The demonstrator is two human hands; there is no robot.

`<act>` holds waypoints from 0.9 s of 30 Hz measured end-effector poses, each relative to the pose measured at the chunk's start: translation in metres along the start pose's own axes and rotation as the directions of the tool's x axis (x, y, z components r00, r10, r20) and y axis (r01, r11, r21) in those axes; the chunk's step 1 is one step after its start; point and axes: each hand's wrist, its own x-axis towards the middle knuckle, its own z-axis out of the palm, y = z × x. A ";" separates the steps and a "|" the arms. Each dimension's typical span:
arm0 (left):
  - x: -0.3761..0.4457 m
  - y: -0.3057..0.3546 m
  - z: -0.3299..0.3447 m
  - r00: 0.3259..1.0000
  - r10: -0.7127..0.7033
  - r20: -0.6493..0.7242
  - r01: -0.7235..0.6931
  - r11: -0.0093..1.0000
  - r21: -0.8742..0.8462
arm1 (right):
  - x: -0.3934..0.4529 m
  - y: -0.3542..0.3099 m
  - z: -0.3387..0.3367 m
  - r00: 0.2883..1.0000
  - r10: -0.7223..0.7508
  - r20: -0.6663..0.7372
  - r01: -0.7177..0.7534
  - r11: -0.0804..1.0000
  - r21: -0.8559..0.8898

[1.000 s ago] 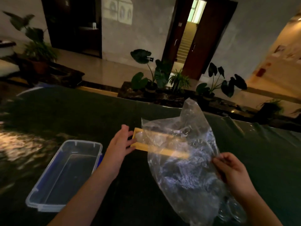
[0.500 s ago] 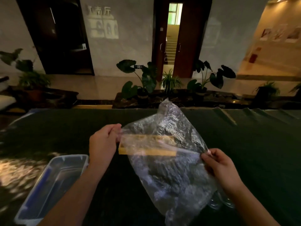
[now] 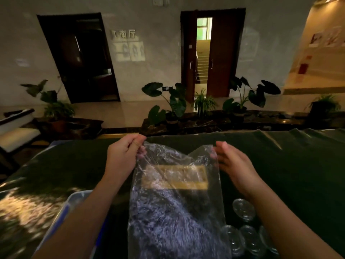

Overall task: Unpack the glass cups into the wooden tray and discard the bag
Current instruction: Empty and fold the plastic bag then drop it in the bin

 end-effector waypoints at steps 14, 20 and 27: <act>0.006 -0.001 0.004 0.993 0.070 -0.091 -0.058 0.990 0.126 | 0.020 -0.019 0.000 0.921 -0.216 -0.324 0.264 0.958 0.113; 0.008 0.013 0.010 0.994 0.057 -0.090 -0.056 0.998 0.012 | 0.014 -0.026 -0.012 0.953 -0.108 -0.282 0.237 0.847 0.477; 0.007 0.034 0.009 0.880 -0.407 0.244 0.475 0.774 -0.420 | 0.015 -0.033 -0.014 0.924 -0.049 -0.378 0.255 0.817 0.517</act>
